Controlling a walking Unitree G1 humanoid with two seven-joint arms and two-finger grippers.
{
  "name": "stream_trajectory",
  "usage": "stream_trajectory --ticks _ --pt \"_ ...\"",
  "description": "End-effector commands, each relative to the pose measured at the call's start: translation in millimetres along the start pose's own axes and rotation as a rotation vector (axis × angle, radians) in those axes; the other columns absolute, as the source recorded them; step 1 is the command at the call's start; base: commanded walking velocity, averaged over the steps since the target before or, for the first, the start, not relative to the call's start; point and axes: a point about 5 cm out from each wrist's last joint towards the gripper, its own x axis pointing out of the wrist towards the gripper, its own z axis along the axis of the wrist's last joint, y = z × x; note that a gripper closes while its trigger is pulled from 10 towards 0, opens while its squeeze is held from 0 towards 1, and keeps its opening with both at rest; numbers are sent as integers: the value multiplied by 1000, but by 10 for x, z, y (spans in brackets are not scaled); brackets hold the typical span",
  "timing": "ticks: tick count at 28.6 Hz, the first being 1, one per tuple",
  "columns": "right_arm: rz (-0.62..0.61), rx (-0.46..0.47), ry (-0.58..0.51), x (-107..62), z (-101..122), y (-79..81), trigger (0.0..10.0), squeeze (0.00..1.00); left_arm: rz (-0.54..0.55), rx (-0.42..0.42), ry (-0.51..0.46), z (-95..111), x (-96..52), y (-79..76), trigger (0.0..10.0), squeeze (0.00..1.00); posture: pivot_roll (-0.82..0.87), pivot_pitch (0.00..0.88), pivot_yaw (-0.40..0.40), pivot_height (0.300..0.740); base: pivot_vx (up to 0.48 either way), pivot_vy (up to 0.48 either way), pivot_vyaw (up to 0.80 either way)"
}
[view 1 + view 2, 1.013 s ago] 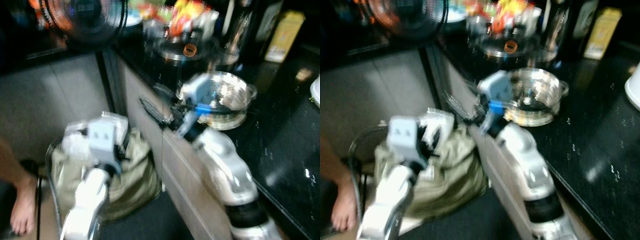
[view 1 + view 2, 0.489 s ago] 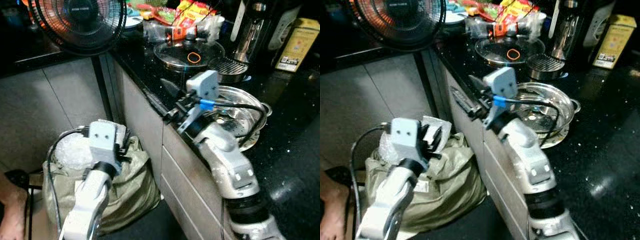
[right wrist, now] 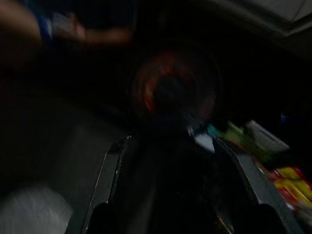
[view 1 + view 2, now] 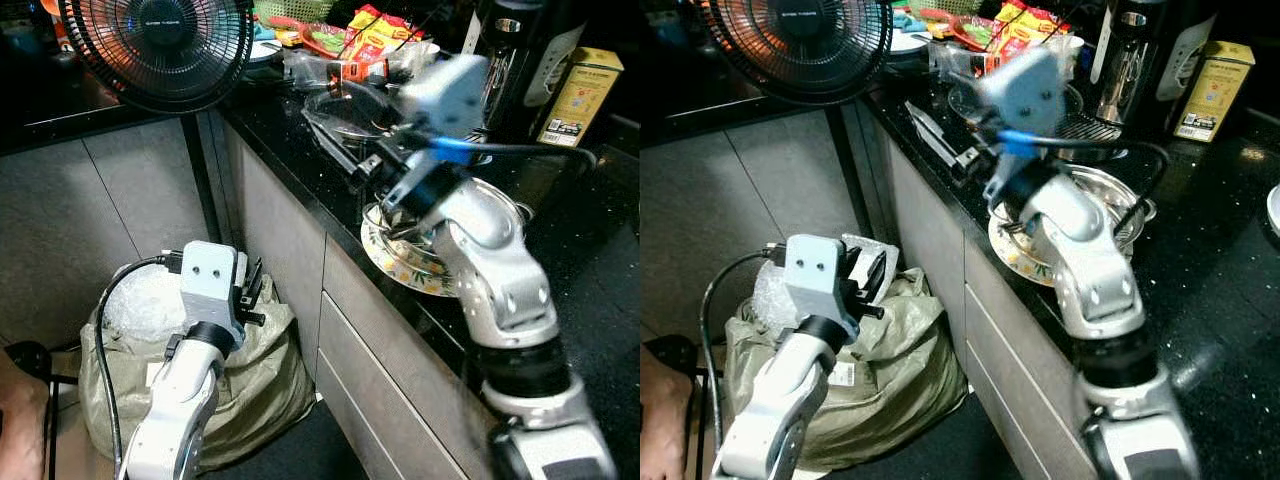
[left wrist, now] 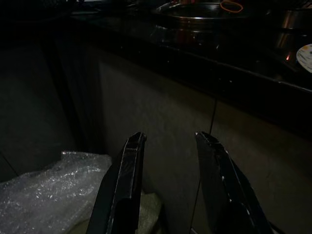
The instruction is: Kitchen organization
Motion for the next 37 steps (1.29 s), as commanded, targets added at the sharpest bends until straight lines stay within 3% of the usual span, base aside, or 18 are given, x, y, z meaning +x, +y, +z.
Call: stream_trajectory --ticks 1,6,13,19,20,22,25,31,37 --pt "14 -63 101 62 -88 34 10000 0 -6 28 2 -7 7 3 10000 0 94 4 -14 740 0 0 0" --pt "-7 -155 250 131 -166 -65 10000 0 -5 32 4 -11 14 4 10000 0 97 2 -17 740 0 0 0" --pt "-17 -104 310 106 -217 -185 10000 0 -5 32 5 -14 16 4 10000 0 97 2 -17 740 0 0 0" --pt "-4 -115 329 93 -221 -221 10000 0 -6 31 6 -15 18 4 10000 0 95 2 -19 740 0 0 0" --pt "40 -145 409 71 -280 -227 10000 0 -6 30 7 -17 21 1 10000 0 95 2 -19 740 0 0 0" --pt "40 -145 409 71 -280 -227 10000 0 -6 30 7 -17 21 1 10000 0 95 2 -19 740 0 0 0" --pt "20 -216 599 50 -406 -419 10000 0 -9 27 9 -21 27 -21 10000 0 89 3 -28 740 0 0 0" --pt "-44 -266 643 20 -309 -736 10000 0 -8 23 14 -29 27 -23 10000 0 84 3 -30 740 0 0 0" --pt "84 -345 762 -206 -352 -870 10000 0 -11 20 18 -42 26 -15 10000 0 82 0 -29 740 0 0 0"
